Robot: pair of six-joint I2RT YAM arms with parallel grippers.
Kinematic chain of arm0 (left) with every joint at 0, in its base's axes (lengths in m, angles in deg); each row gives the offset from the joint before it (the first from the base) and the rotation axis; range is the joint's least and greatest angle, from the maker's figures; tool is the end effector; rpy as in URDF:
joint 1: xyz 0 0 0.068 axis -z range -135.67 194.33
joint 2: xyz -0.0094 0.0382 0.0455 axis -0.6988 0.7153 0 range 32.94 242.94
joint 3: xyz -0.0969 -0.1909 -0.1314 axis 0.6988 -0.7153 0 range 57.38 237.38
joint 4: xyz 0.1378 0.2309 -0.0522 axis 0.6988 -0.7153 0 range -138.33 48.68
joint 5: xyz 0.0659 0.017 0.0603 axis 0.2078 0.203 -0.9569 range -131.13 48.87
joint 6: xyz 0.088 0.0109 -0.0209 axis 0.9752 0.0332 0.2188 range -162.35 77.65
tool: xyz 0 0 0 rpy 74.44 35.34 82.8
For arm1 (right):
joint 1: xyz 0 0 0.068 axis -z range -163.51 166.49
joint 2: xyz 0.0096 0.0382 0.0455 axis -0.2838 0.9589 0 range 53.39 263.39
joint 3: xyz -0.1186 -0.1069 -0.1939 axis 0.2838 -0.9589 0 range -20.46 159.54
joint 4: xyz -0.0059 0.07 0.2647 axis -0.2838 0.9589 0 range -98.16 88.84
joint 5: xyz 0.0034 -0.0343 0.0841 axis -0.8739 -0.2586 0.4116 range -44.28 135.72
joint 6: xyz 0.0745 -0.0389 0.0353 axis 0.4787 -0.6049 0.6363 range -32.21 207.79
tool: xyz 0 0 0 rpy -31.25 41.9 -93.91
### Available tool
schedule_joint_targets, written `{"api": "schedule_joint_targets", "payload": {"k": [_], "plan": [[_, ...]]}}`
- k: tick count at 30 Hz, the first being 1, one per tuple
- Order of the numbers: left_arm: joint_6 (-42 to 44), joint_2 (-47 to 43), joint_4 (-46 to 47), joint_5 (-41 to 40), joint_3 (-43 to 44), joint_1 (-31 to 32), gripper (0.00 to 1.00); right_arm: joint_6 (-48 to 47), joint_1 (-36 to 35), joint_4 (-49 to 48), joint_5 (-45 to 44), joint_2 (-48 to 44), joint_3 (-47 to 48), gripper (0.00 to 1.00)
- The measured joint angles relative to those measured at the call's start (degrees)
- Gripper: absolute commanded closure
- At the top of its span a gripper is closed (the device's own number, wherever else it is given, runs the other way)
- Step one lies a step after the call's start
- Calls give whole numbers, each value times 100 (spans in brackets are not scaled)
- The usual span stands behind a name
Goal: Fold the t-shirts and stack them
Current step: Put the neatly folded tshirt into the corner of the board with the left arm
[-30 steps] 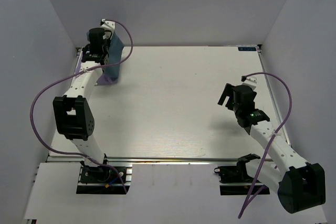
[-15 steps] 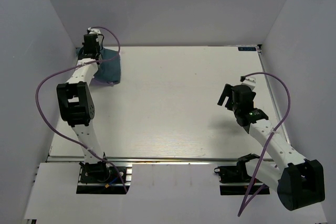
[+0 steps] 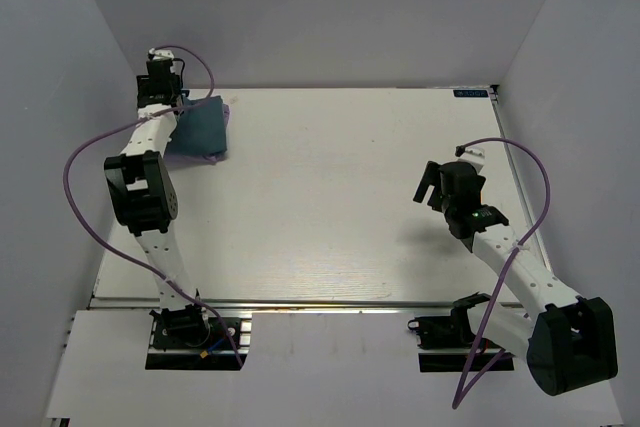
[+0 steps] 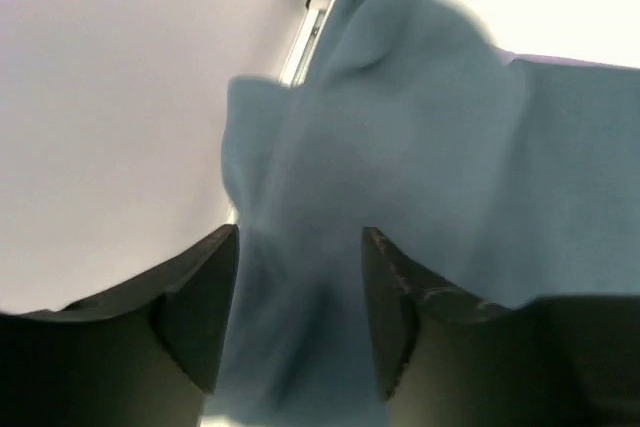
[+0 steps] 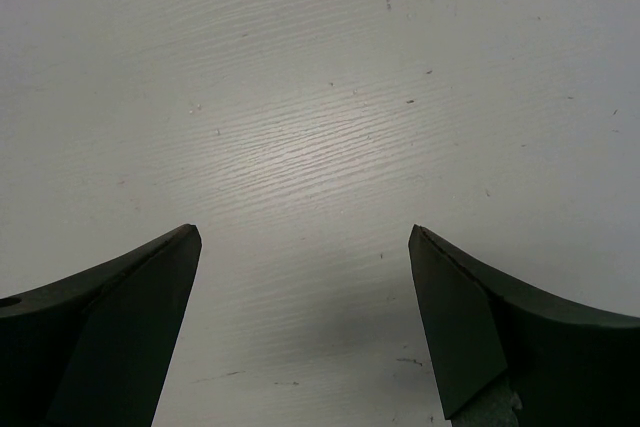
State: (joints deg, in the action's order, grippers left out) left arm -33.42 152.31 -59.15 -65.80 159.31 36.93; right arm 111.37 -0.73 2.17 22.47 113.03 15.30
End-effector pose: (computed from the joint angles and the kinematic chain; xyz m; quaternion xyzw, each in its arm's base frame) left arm 0.5150 0.1013 0.2184 -0.0866 0.8688 0.2516 0.4176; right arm 0.2785 0.0526 0.1885 0.1421 0.8591 -0.0072 0.4916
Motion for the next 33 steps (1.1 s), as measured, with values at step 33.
{"api": "schedule_joint_targets", "payload": {"k": [33], "plan": [[-1899, -3276, 592, 2503, -3429, 2138, 0, 2, 0, 4, 918, -149, 0, 10]]}}
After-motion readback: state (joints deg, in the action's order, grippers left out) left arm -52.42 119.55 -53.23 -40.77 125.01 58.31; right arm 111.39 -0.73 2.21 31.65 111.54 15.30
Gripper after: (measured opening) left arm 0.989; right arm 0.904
